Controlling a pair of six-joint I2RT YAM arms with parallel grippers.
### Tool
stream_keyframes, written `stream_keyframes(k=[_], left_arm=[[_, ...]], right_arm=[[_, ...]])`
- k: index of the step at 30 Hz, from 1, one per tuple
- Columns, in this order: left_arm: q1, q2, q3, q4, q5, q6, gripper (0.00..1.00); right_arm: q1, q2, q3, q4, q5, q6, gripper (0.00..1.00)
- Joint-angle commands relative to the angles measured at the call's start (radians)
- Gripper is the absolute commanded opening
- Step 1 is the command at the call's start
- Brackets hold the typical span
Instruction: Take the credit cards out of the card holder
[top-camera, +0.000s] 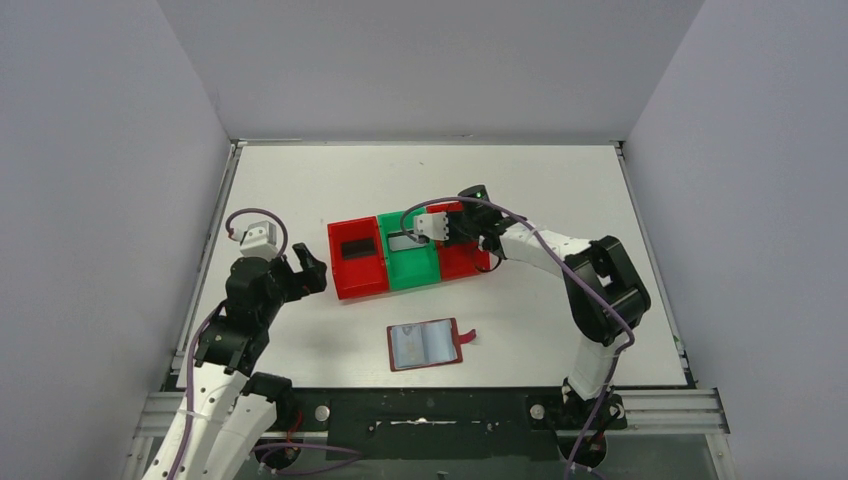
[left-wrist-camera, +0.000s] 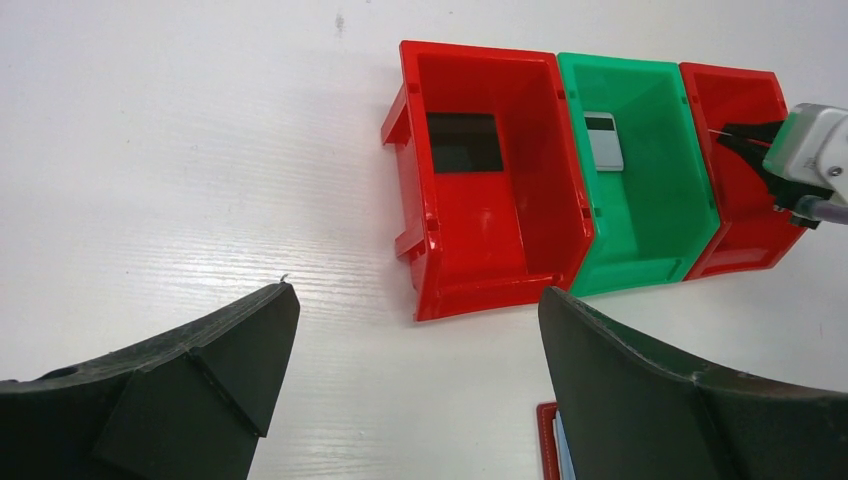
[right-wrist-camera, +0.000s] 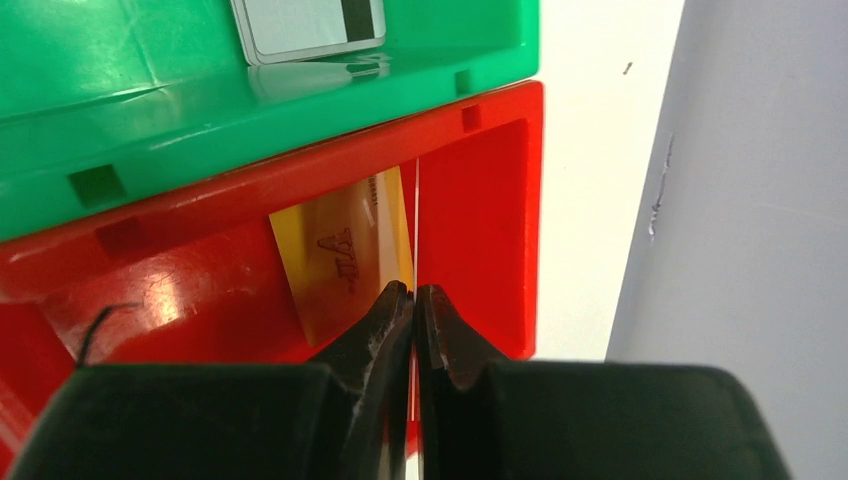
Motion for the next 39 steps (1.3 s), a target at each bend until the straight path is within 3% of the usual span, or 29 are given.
stream_keyframes(k=[1, 8, 13, 20, 23, 32, 39], left_arm=[[0.0, 0.003, 0.003, 0.063, 0.003, 0.02, 0.93], [0.002, 0.01, 0.0, 0.066, 0.007, 0.02, 0.93], [0.002, 0.013, -0.002, 0.069, 0.012, 0.02, 0.92], [0.003, 0.017, -0.003, 0.072, 0.019, 0.022, 0.92], [0.002, 0.021, -0.005, 0.072, 0.022, 0.022, 0.92], [0.002, 0.033, -0.005, 0.075, 0.033, 0.022, 0.92], [0.002, 0.04, -0.004, 0.075, 0.032, 0.022, 0.92]], right_arm=[[0.004, 0.052, 0.055, 0.069, 0.032, -0.03, 0.06], [0.01, 0.103, 0.095, 0.07, 0.064, -0.03, 0.12], [0.013, 0.065, 0.055, 0.071, 0.038, -0.007, 0.25], [0.009, 0.023, 0.057, 0.057, 0.017, 0.065, 0.53], [0.008, 0.013, 0.07, 0.056, 0.015, 0.109, 0.59], [-0.004, -0.013, 0.077, 0.079, 0.003, 0.261, 0.66], [-0.007, -0.096, 0.031, 0.196, 0.088, 0.557, 0.67]])
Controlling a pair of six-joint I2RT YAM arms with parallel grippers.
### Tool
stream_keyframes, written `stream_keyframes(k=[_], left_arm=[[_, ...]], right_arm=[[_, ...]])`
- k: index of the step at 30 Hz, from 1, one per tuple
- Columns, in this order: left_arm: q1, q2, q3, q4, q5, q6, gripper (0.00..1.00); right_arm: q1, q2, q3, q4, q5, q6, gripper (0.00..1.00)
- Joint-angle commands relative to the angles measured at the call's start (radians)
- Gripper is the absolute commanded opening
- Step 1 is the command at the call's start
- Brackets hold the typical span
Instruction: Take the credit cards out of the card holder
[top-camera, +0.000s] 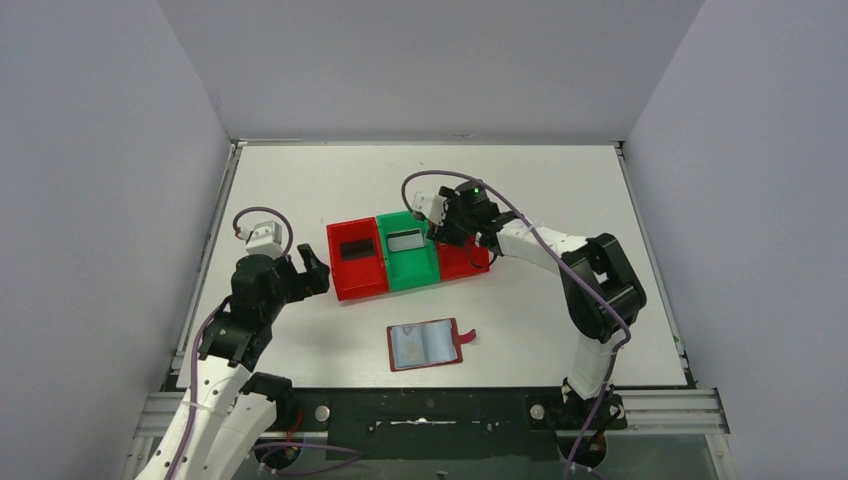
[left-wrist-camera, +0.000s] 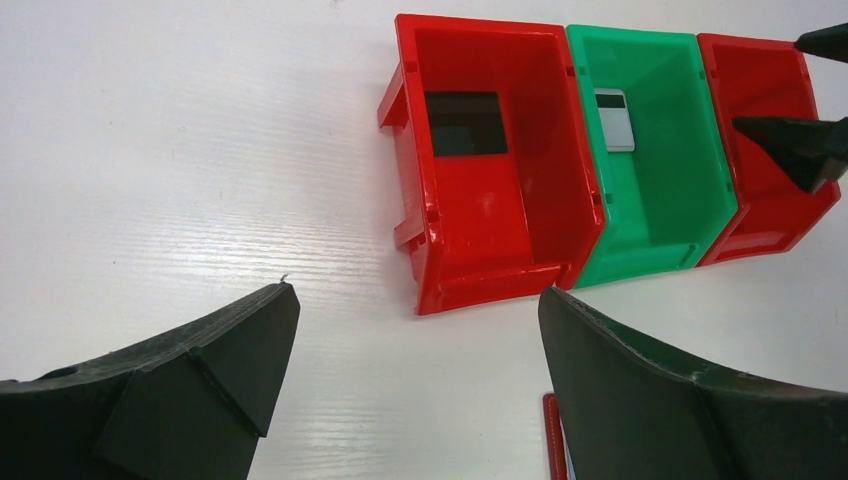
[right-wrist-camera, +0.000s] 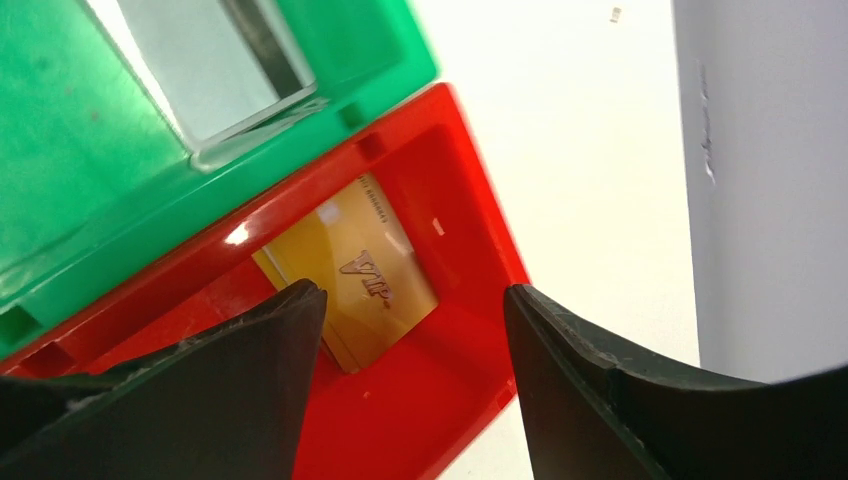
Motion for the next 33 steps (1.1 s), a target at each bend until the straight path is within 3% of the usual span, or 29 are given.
stream_keyframes(k=[1, 5, 8, 11, 13, 15, 18, 24, 33], left_arm=[[0.002, 0.002, 0.008, 0.067, 0.013, 0.018, 0.93], [0.004, 0.009, 0.009, 0.067, 0.012, 0.018, 0.92], [0.004, 0.01, 0.01, 0.069, 0.009, 0.018, 0.93], [0.006, 0.014, 0.01, 0.07, 0.007, 0.019, 0.92], [0.007, 0.017, 0.012, 0.07, 0.007, 0.019, 0.92], [0.008, 0.019, 0.012, 0.069, 0.004, 0.019, 0.93], [0.01, 0.02, 0.012, 0.069, 0.001, 0.018, 0.92], [0.014, 0.028, 0.013, 0.063, -0.021, 0.008, 0.93], [0.024, 0.036, 0.013, 0.061, -0.039, 0.002, 0.92]], right_arm=[[-0.006, -0.142, -0.023, 0.151, 0.082, 0.279, 0.67], [-0.004, -0.268, -0.116, 0.207, 0.185, 0.579, 0.7], [-0.004, -0.383, -0.151, 0.145, 0.222, 0.843, 0.73], [-0.015, -0.44, -0.143, -0.016, 0.182, 1.118, 0.89], [-0.02, -0.462, -0.172, -0.069, 0.099, 1.221, 0.87], [0.01, -0.494, -0.217, -0.119, 0.214, 1.365, 0.8], [0.162, -0.505, -0.228, -0.237, 0.448, 1.443, 0.82], [0.47, -0.529, -0.269, -0.328, 0.718, 1.702, 0.8], [0.676, -0.392, -0.289, -0.278, 0.664, 1.851, 0.7]])
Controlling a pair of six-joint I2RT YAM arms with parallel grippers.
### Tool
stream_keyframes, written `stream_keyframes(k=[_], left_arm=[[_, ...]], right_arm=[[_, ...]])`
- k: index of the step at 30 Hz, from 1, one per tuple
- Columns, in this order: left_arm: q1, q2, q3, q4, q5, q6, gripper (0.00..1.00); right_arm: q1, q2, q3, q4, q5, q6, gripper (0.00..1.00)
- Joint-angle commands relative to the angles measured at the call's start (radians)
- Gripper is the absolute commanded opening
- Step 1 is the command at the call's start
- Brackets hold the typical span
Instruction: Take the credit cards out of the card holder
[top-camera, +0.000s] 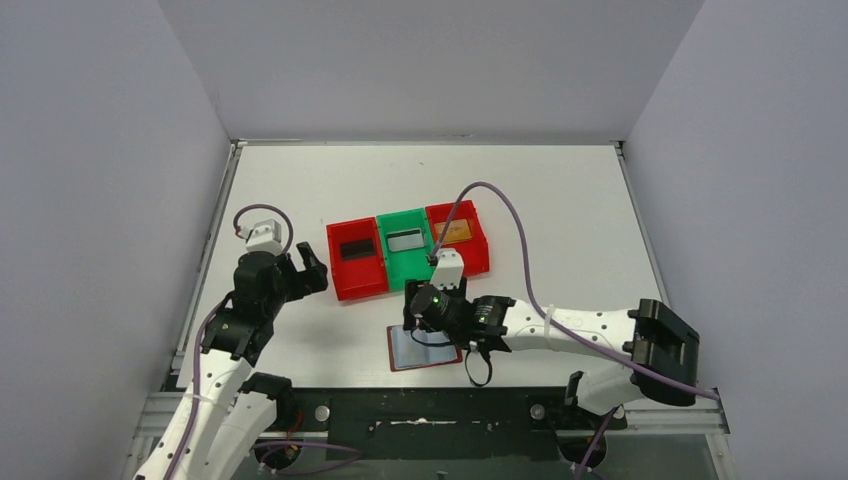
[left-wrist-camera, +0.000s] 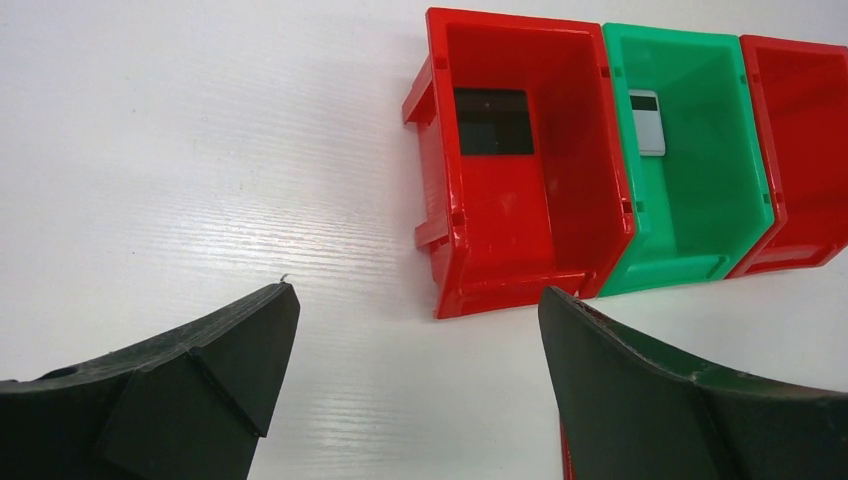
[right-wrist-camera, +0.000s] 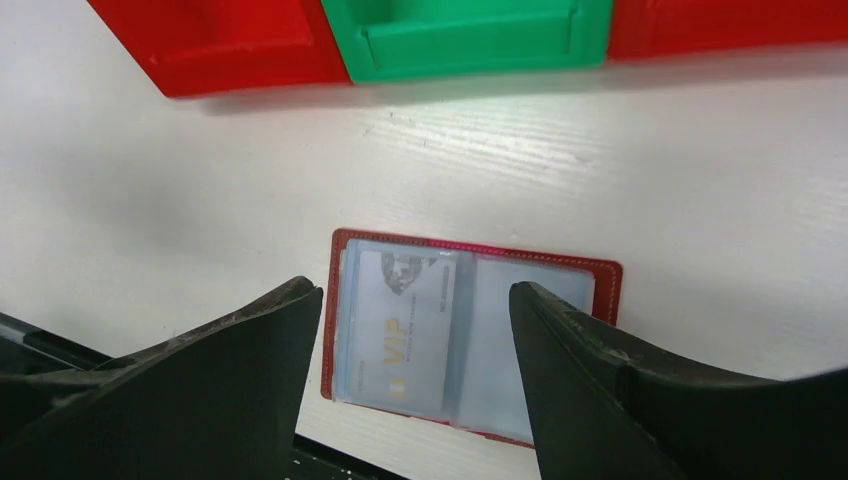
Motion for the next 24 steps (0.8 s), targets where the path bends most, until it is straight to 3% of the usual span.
stream_keyframes(k=[1, 24], left_arm=[[0.009, -0.002, 0.014, 0.056, -0.018, 0.0, 0.93], [0.015, -0.001, 0.012, 0.06, -0.014, 0.0, 0.92]], right_arm=[[0.046, 0.077, 0.004, 0.049, 0.022, 0.11, 0.69], [0.1, 0.349, 0.175, -0.097, -0.045, 0.105, 0.55]])
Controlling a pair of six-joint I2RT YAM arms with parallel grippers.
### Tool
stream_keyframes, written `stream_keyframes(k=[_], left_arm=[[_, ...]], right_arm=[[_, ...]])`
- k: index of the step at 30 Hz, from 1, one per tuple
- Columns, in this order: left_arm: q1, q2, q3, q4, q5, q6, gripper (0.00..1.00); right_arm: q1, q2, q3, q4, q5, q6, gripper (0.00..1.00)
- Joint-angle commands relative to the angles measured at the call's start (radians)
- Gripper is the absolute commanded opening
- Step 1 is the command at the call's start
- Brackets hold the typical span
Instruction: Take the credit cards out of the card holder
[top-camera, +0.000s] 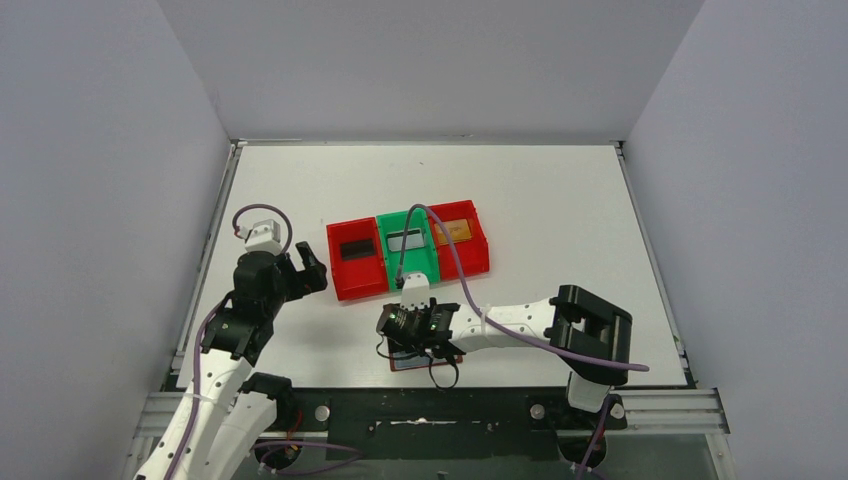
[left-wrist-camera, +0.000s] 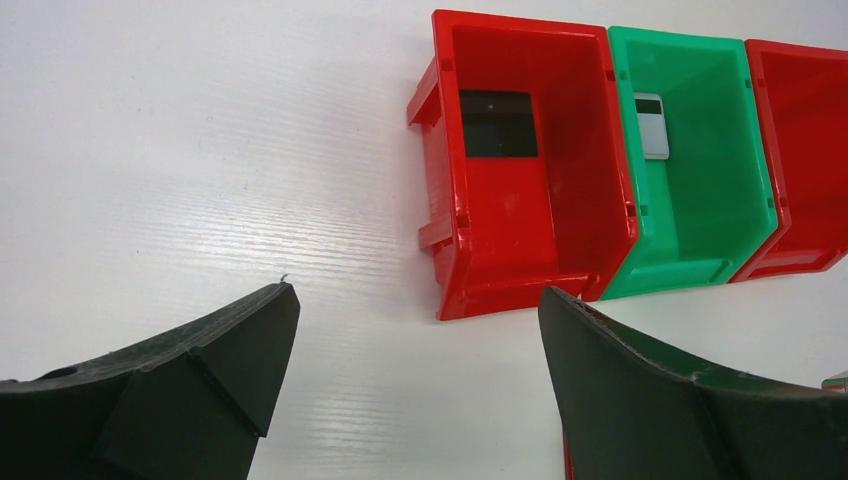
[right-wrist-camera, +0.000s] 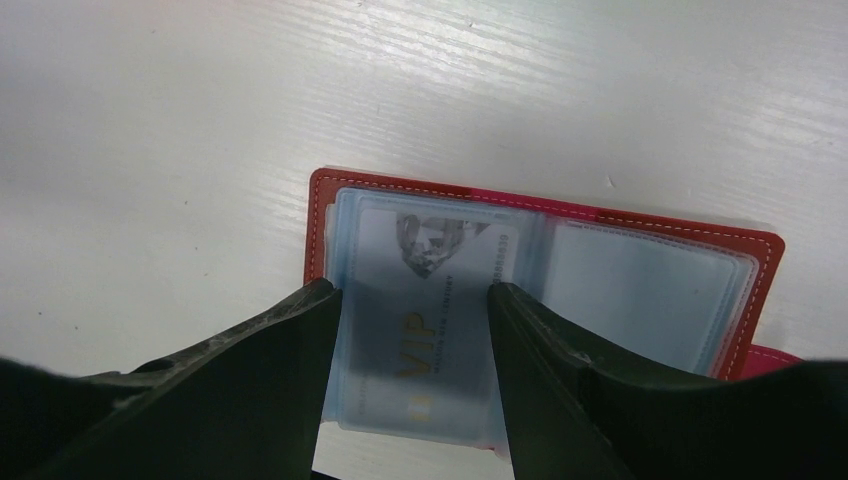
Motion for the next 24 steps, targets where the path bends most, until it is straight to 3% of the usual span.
stream_keyframes(k=[1, 7, 11, 18, 24], left_arm=[[0.009, -0.002, 0.012, 0.06, -0.008, 0.002, 0.93], [0.008, 0.001, 0.01, 0.063, -0.004, 0.002, 0.92], [0.008, 0.005, 0.01, 0.064, -0.001, 0.004, 0.93], [0.01, 0.004, 0.01, 0.064, 0.0, 0.004, 0.92], [0.01, 0.003, 0.009, 0.064, -0.002, 0.004, 0.92]], right_arm=[[0.01, -0.001, 0.04, -0.036, 0.032, 0.024, 0.53], [0.01, 0.004, 0.035, -0.025, 0.027, 0.021, 0.37], [0.007, 0.009, 0.038, -0.028, 0.03, 0.021, 0.34], [0.009, 0.022, 0.059, -0.059, 0.042, 0.024, 0.54], [0.015, 0.067, 0.092, -0.095, 0.044, 0.016, 0.57]])
